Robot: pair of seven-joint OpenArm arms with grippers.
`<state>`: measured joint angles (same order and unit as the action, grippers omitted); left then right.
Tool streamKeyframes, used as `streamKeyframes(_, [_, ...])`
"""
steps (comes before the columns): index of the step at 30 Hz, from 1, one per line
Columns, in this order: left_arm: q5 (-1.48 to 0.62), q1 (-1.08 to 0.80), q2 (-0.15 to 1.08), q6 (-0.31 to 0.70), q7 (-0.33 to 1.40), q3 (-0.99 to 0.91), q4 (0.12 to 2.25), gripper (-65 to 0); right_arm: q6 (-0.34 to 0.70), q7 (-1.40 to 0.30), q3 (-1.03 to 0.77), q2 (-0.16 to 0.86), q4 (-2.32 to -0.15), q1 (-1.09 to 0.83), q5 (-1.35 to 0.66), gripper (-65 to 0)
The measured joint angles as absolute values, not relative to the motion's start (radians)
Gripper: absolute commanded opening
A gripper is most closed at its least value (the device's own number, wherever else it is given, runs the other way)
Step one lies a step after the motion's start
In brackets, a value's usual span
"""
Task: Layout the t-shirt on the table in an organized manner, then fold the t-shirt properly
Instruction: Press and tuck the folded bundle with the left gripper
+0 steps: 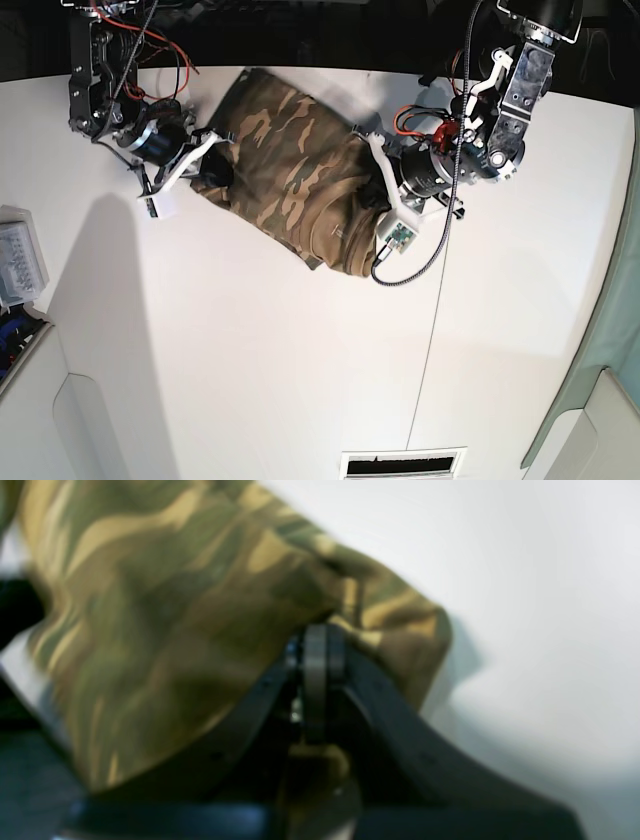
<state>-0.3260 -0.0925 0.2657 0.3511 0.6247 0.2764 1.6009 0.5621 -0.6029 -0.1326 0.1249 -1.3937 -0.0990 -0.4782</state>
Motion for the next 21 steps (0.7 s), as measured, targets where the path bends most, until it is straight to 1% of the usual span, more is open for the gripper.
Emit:
streamKeyframes(2, [-0.327,-0.062,0.26,0.321,0.622,0.276,1.6,-65.0,0.567,-0.613,-0.13,0.119,-1.431,-0.147,-0.5,-65.0])
streamKeyframes(5, [-0.328,-0.024,0.26,0.318,0.614,0.278,1.591,-65.0,0.566,-0.614,-0.131,0.094,-1.485,-0.203,-0.5,-65.0])
streamKeyframes(9, [-0.325,-0.009,0.26,0.318,0.604,0.278,1.553,-65.0,0.565,-0.616,-0.131,0.031,-1.526,-0.249,-0.5,-65.0])
streamKeyframes(16, [-0.307,-0.004,0.221,0.317,0.598,0.28,1.499,-65.0,0.568,-0.664,-0.13,-0.035,-1.538,-0.268,-0.55,-65.0])
streamKeyframes(21, [-0.305,0.003,0.235,0.311,0.598,0.279,1.525,-65.0,0.568,-0.678,-0.13,-0.05,-1.562,-0.27,-0.558,-65.0])
